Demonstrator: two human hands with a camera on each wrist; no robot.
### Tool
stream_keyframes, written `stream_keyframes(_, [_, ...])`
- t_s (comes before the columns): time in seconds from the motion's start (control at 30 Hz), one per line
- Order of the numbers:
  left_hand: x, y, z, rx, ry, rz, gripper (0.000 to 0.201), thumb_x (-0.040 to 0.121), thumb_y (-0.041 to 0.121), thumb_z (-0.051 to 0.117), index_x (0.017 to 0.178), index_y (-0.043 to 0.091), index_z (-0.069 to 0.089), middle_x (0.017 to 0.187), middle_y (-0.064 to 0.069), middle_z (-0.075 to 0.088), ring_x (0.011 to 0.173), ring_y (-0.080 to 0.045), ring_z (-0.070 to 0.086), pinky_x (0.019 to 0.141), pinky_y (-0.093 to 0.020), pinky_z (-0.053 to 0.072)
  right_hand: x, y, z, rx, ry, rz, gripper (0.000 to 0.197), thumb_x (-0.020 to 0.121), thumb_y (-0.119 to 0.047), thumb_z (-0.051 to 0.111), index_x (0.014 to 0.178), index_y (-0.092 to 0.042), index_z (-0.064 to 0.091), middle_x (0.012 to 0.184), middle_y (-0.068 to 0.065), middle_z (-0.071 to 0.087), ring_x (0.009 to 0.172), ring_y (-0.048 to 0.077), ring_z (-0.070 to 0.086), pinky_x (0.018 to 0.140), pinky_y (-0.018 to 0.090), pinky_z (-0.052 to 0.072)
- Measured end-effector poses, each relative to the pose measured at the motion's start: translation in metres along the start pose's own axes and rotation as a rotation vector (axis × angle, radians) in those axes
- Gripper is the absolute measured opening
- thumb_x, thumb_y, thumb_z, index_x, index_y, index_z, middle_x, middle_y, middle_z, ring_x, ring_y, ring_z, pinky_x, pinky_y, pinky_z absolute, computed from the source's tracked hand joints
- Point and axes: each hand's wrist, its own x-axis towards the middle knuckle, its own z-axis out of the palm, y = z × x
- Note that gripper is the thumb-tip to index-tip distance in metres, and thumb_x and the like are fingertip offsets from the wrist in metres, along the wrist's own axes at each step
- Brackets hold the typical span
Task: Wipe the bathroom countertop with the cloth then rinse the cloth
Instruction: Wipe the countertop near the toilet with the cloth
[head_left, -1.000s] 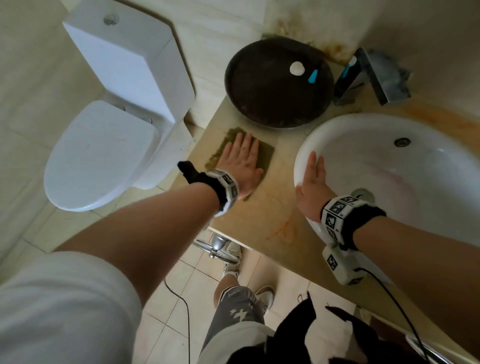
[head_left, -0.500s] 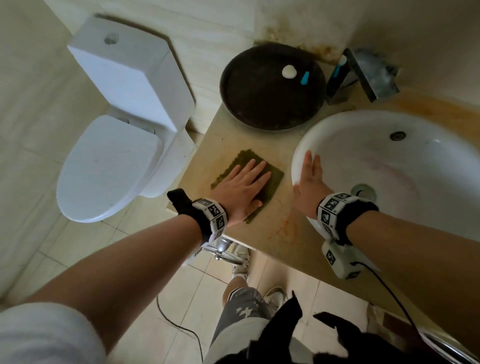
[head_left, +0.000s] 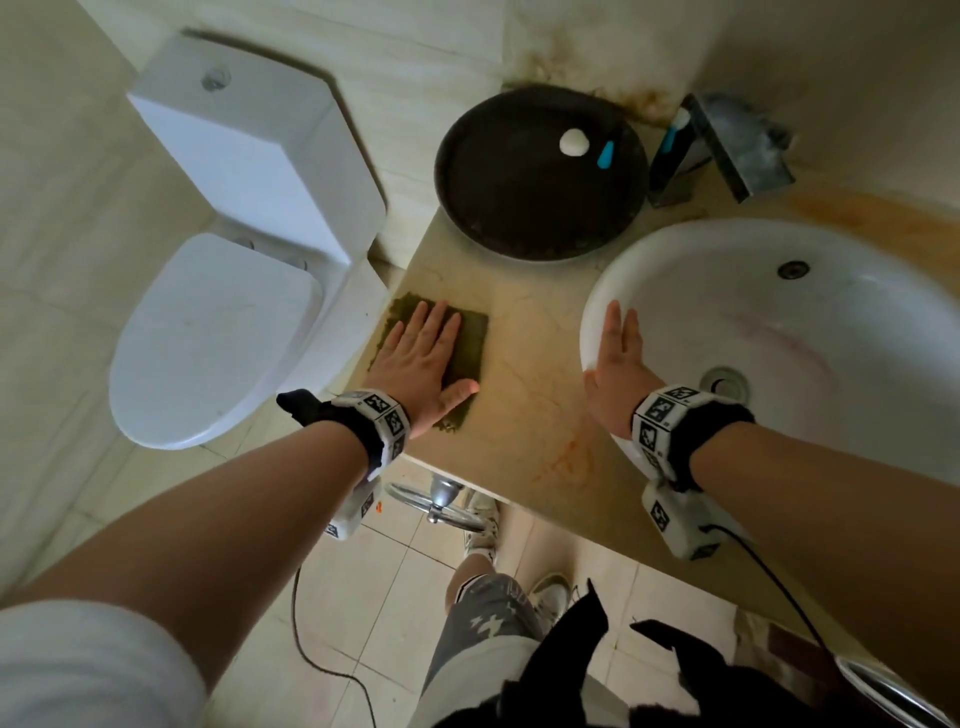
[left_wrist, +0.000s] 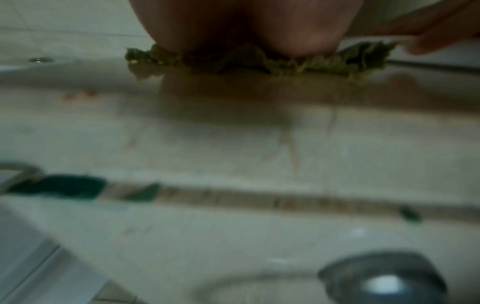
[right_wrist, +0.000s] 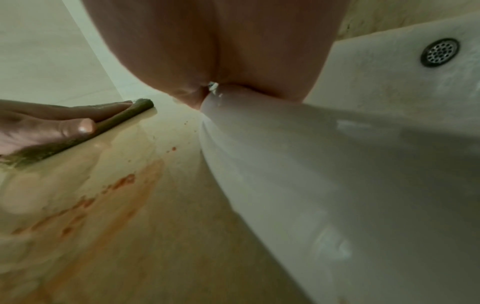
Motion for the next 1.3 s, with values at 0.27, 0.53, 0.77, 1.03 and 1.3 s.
stream_keyframes(0.27, [0.053, 0.019, -0.027, 0.01, -0.033, 0.053, 0.086, 0.09, 0.066, 0.027, 0.149, 0.021, -0.015, 0.157, -0.003, -0.022, 0.145, -0.023, -0.018, 0.119, -0.043, -0.002, 0.002, 0.0, 0.001, -0.038, -0.008, -0.066, 0.079, 0.099, -0.016, 0.036, 0.142, -0.003, -0.029, 0.154, 0.016, -0.026, 0.146, 0.036, -0.005, 0.112, 0.045, 0.032])
stream_keyframes(0.53, [0.085, 0.076, -0.033, 0.149, -0.044, 0.265, 0.085, 0.089, 0.068, 0.025, 0.151, 0.023, -0.01, 0.159, -0.005, -0.016, 0.146, -0.026, -0.015, 0.119, -0.044, -0.002, 0.011, 0.009, 0.008, 0.027, 0.03, -0.051, 0.081, 0.096, -0.016, 0.039, 0.145, -0.007, -0.025, 0.155, 0.016, -0.026, 0.147, 0.034, 0.005, 0.112, 0.041, 0.032])
stream_keyframes(0.77, [0.059, 0.1, -0.025, 0.163, -0.082, 0.263, 0.087, 0.089, 0.067, 0.025, 0.151, 0.017, -0.01, 0.158, -0.006, -0.02, 0.145, -0.026, -0.018, 0.119, -0.045, -0.003, 0.015, 0.009, 0.007, 0.09, 0.002, -0.025, 0.087, 0.094, -0.018, 0.044, 0.146, -0.015, -0.026, 0.153, 0.013, -0.031, 0.142, 0.034, 0.023, 0.105, 0.044, 0.04])
stream_keyframes(1.03, [0.018, 0.032, -0.013, 0.142, -0.096, 0.189, 0.081, 0.091, 0.065, 0.019, 0.148, 0.023, -0.02, 0.156, -0.003, -0.026, 0.144, -0.022, -0.021, 0.118, -0.04, -0.007, 0.004, 0.012, 0.0, -0.009, 0.009, -0.145, 0.085, 0.095, -0.015, 0.044, 0.146, -0.01, -0.024, 0.154, 0.016, -0.025, 0.146, 0.038, 0.002, 0.115, 0.048, 0.021])
stream_keyframes(1.3, [0.029, -0.002, -0.018, 0.047, -0.059, -0.006, 0.08, 0.091, 0.065, 0.017, 0.15, 0.02, -0.016, 0.157, -0.005, -0.022, 0.145, -0.024, -0.018, 0.119, -0.043, -0.002, 0.007, 0.014, 0.006, 0.054, 0.077, -0.153, 0.077, 0.096, -0.019, 0.04, 0.149, -0.013, -0.016, 0.157, 0.016, -0.014, 0.146, 0.038, 0.004, 0.116, 0.049, 0.018])
